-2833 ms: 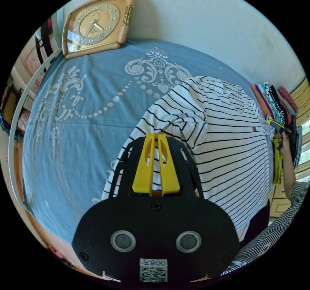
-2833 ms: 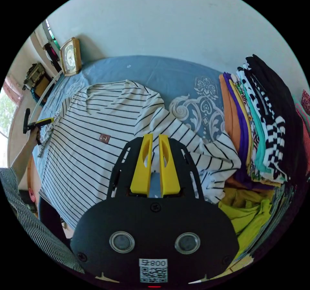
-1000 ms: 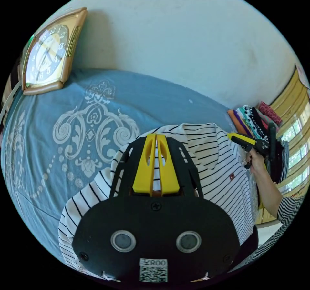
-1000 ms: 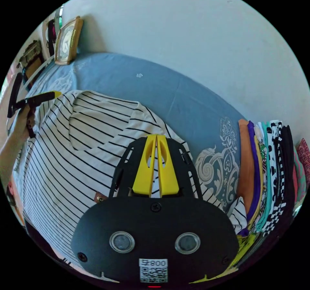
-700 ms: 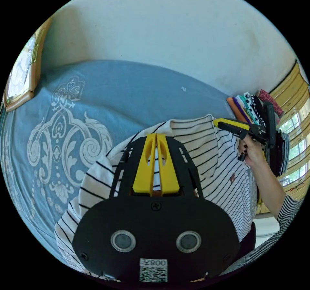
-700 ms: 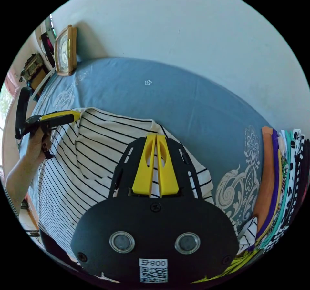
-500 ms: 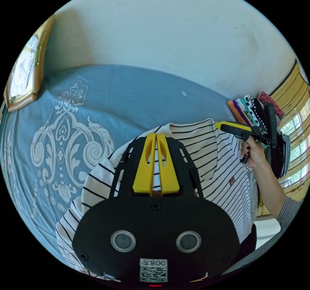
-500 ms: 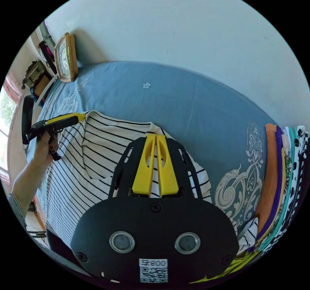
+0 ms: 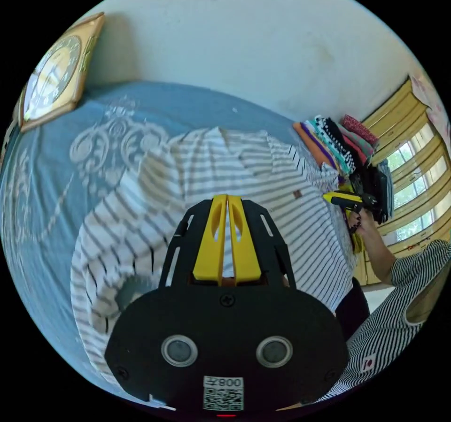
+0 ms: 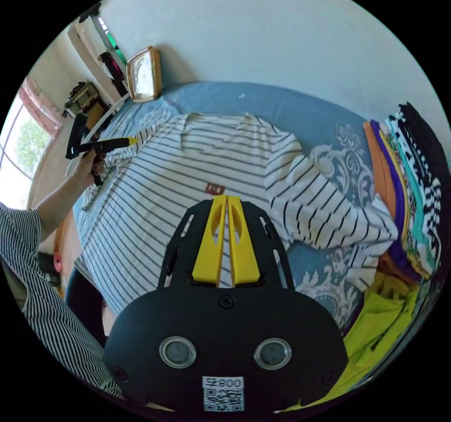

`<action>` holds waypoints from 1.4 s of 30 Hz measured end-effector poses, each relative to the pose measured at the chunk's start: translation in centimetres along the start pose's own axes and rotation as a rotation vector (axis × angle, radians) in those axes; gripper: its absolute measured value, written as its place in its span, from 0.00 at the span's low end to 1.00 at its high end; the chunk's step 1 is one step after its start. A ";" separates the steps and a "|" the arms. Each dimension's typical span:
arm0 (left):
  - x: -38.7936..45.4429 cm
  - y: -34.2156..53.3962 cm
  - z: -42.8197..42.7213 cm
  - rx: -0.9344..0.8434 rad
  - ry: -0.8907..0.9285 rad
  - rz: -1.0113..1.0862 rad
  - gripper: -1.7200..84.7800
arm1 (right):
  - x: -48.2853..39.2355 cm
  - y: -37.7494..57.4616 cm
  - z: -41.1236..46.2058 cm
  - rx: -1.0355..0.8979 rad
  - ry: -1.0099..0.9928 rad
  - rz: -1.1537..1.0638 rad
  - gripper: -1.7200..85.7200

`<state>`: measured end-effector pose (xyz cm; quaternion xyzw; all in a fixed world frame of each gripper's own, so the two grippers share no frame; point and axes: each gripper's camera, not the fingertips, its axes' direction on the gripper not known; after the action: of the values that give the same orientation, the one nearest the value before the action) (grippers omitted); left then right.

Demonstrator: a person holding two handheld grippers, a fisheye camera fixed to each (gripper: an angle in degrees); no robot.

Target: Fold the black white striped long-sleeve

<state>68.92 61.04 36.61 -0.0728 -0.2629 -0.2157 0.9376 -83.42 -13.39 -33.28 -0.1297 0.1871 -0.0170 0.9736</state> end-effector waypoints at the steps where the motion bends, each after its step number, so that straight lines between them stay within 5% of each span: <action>1: -0.2 2.6 0.4 -0.052 -0.039 -0.026 0.02 | 0.6 2.6 1.1 -0.069 0.026 0.029 0.02; 3: -1.2 5.8 1.5 -0.154 -0.111 -0.084 0.03 | 2.0 5.7 2.8 -0.142 0.064 0.054 0.02; 8: -1.8 13.9 -4.4 -0.007 0.020 -0.249 0.05 | 4.6 9.8 -1.8 -0.105 0.001 0.145 0.02; 17: -1.3 30.7 -6.8 -0.137 0.101 -0.449 0.11 | 8.2 27.2 -5.6 -0.196 -0.092 0.326 0.03; 23: -1.4 31.6 -5.2 -0.129 0.066 -0.444 0.09 | 11.5 28.2 -4.3 -0.143 -0.138 0.387 0.09; 31: -0.4 36.6 -7.0 -0.068 0.095 -0.472 0.04 | 14.0 32.4 -3.0 -0.212 -0.114 0.364 0.02; 42: 2.1 45.2 -11.2 -0.078 0.112 -0.499 0.10 | 18.2 40.6 -6.5 -0.197 -0.165 0.457 0.03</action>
<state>95.71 97.98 27.10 -0.0298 -0.2117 -0.4542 0.8649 -69.52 22.74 -56.17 -0.1793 0.1320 0.2326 0.9467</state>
